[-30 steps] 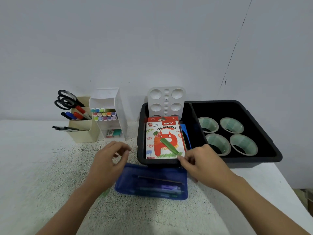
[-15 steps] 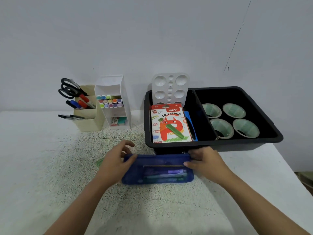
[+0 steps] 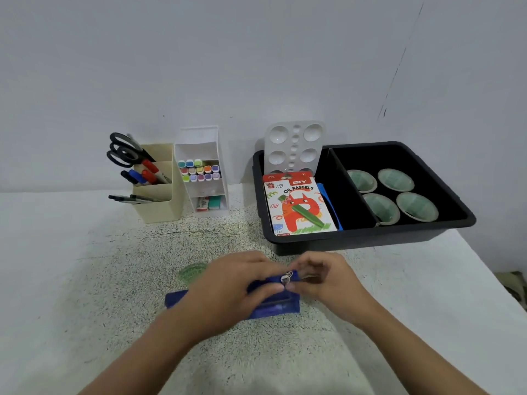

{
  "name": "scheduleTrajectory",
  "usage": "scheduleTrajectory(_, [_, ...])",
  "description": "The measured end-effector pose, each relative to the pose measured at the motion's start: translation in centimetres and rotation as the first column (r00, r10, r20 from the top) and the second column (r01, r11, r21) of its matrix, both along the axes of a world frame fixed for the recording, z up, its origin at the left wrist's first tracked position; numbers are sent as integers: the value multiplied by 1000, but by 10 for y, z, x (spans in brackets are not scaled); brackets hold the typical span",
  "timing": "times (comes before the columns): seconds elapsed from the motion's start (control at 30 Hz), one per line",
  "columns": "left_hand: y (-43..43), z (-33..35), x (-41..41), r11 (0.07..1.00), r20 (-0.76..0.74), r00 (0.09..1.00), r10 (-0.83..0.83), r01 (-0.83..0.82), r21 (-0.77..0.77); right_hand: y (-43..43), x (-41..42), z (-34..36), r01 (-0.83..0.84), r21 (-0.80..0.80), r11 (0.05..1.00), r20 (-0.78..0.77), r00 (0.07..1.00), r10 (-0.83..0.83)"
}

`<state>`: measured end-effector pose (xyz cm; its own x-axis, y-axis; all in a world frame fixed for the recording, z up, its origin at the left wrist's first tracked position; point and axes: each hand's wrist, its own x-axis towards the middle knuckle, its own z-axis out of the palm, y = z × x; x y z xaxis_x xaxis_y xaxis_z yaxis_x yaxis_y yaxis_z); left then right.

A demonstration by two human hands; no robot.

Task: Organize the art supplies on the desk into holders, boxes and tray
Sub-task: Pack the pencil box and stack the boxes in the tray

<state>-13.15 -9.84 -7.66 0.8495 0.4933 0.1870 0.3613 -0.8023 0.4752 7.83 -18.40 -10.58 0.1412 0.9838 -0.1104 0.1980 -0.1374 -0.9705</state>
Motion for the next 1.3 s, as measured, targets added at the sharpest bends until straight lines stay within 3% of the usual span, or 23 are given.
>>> scheduleTrajectory(0.2, [-10, -27, 21, 973, 92, 992, 90, -107, 204, 5, -9, -5, 1, 90, 996, 108, 994, -11])
scheduleTrajectory(0.37, [-8, -24, 23, 972, 162, 967, 195, -212, 97, 9, 0, -1, -5, 70, 998, 67, 998, 1])
scheduleTrajectory(0.53, [-8, -22, 19, 915, 29, 918, 395, -391, -104, 19, 4, -1, -32, 83, 996, 171, 985, 17])
scheduleTrajectory(0.77, [6, -2, -28, 837, -212, 815, 540, -546, 33, 22, 32, 6, -57, 48, 997, 335, 941, 38])
scheduleTrajectory(0.87, [16, 5, -73, 839, -260, 814, 520, -544, -23, 16, 49, 10, -72, 30, 997, 406, 913, 54])
scheduleTrajectory(0.93, [18, 9, -99, 850, -206, 871, 447, -485, -205, 12, 52, 12, -87, 14, 996, 404, 912, 74])
scheduleTrajectory(1.03, [16, 11, -110, 759, -64, 876, 479, -450, -471, 15, 38, 13, -170, -33, 985, 416, 894, 168])
scheduleTrajectory(1.17, [19, -5, -111, 736, -146, 857, 495, -503, -453, 29, 3, 12, -336, -100, 936, 487, 804, 341])
scheduleTrajectory(1.3, [17, -18, -114, 841, -189, 909, 372, -416, -346, 39, -29, 11, -466, -69, 882, 577, 703, 416])
